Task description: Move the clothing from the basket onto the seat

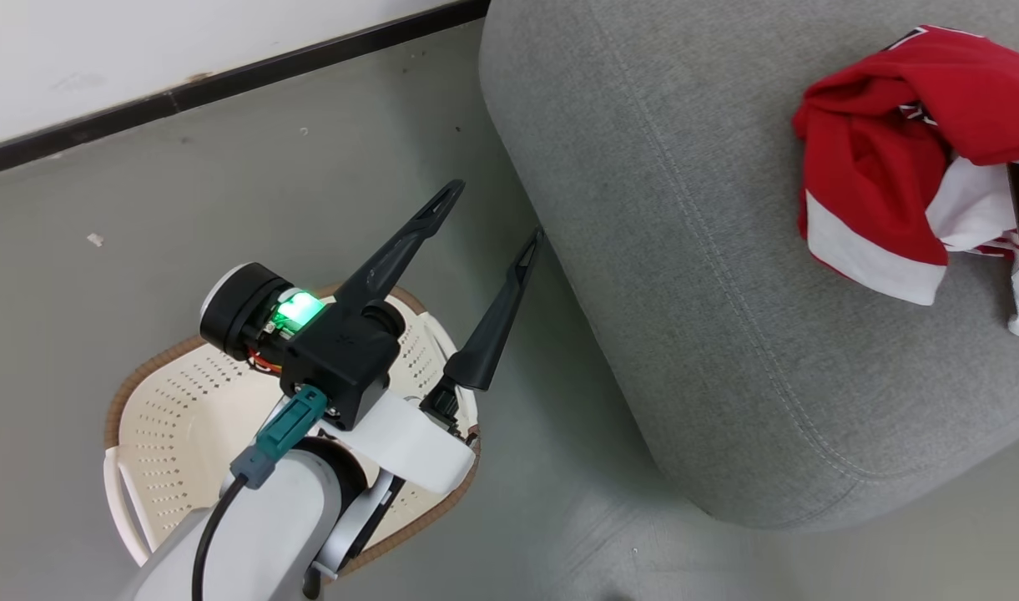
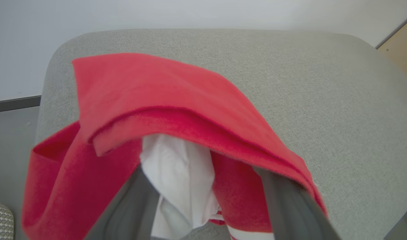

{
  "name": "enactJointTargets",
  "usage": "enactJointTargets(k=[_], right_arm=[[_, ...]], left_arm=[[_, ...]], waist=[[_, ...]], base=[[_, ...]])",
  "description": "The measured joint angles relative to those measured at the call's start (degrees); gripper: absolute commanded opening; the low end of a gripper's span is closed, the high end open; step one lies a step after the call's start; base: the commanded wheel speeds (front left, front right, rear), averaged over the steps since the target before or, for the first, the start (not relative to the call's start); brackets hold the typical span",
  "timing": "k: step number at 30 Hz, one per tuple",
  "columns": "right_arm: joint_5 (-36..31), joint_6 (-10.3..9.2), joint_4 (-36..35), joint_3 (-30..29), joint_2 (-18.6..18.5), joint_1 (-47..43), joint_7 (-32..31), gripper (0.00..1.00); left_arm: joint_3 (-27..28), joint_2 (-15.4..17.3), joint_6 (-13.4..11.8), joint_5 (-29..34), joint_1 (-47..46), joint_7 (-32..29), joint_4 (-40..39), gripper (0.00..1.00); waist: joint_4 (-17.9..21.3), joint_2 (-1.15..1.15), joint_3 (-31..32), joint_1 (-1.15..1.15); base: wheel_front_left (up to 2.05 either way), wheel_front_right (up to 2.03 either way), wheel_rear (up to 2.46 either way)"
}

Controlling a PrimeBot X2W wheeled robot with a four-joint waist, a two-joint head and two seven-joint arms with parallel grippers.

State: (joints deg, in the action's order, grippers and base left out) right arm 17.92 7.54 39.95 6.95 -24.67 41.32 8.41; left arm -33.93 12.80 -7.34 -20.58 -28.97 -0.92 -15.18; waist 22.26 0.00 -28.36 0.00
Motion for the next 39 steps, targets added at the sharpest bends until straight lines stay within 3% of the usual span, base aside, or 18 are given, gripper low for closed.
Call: enactJointTargets(k=[20,23,39], right_arm=[[7.33,0.00,-7.92,8.22,-2.92,-9.19,1.22,1.00],[8.00,0.00,-10.17,8.58,-2.97,-11.07,2.16,1.00],[6.50,0.00,-17.49,9.21,-2.69,-12.97,4.28,1.00]], left_arm=[[2.54,0.43,0.48,-1.63,0.19,1.30,3.15,1.00],[3.42,1.87,0.37,-1.48,0.34,1.80,3.70,1.00],[9.87,1.82,-4.13,-2.27,5.36,7.05,6.42,1.00]], waist=[[6.15,0.00,3.35,0.00],[7.16,0.00,4.29,0.00],[7.07,0.00,9.05,0.00]], base=[[0.00,0.00,0.00],[0.00,0.00,0.00],[0.00,0.00,0.00]])
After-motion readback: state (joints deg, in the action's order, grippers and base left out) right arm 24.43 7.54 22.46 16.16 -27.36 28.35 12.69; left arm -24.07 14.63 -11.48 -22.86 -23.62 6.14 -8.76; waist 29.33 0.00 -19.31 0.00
